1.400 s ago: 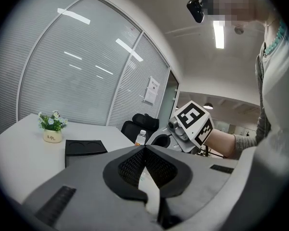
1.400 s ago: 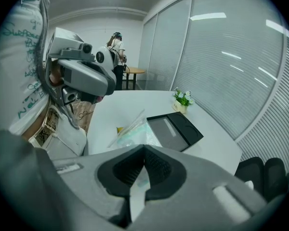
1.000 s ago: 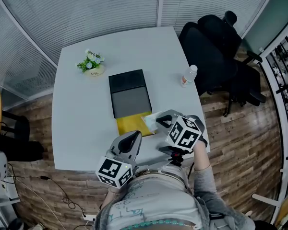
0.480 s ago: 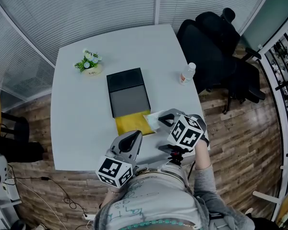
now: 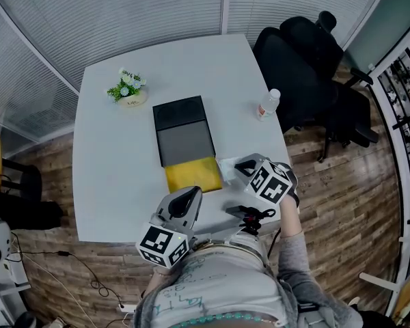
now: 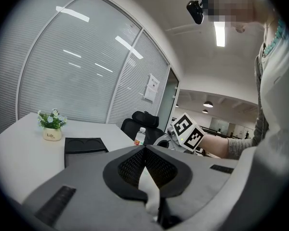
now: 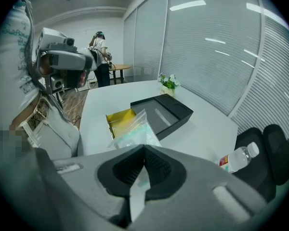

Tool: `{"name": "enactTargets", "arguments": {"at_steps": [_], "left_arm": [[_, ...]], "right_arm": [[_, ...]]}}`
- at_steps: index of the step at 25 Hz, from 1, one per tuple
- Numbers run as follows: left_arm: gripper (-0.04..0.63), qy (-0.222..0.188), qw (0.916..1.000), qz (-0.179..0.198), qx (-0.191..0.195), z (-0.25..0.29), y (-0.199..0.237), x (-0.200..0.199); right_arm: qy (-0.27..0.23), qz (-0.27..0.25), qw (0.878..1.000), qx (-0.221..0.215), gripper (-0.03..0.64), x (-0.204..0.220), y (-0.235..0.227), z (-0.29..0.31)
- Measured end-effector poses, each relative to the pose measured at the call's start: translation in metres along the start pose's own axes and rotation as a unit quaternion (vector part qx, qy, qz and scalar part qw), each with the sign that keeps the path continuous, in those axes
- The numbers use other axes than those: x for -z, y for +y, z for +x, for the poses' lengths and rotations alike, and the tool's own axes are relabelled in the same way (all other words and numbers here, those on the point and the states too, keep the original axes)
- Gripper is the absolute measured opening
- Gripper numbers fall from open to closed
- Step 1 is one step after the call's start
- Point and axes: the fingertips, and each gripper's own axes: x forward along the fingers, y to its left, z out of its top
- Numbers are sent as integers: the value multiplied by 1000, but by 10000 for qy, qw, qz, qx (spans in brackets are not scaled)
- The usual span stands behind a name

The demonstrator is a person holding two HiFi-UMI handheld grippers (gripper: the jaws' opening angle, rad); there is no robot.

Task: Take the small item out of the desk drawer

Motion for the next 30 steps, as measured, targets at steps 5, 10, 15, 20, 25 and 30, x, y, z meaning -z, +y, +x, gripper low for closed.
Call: {"name": "enactTargets", "arguments": {"at_steps": [5, 10, 15, 20, 25, 30], "left_arm": [[-3, 20, 10000, -30, -40, -2, 2, 2], [-2, 46, 9999, -64, -85, -5, 3, 3], [-3, 36, 9999, -55, -107, -8, 4, 5], [-3, 70, 9999, -78, -96, -8, 4, 9], [-3, 102, 9998, -100, -107, -9, 5, 11], [-3, 124, 9998, -108, -104, -9, 5, 12]], "right_arm": [[196, 200, 9996, 17, 3, 24, -7, 18], [411, 269, 9988, 56, 3, 50, -12, 43], [644, 186, 9977, -48, 3, 68, -11, 67], [790, 122, 9966, -177, 3, 77, -7, 87], [968, 57, 9948, -307, 3, 86, -3, 104], [1137, 35, 9930, -327, 3, 98, -4, 117]]}}
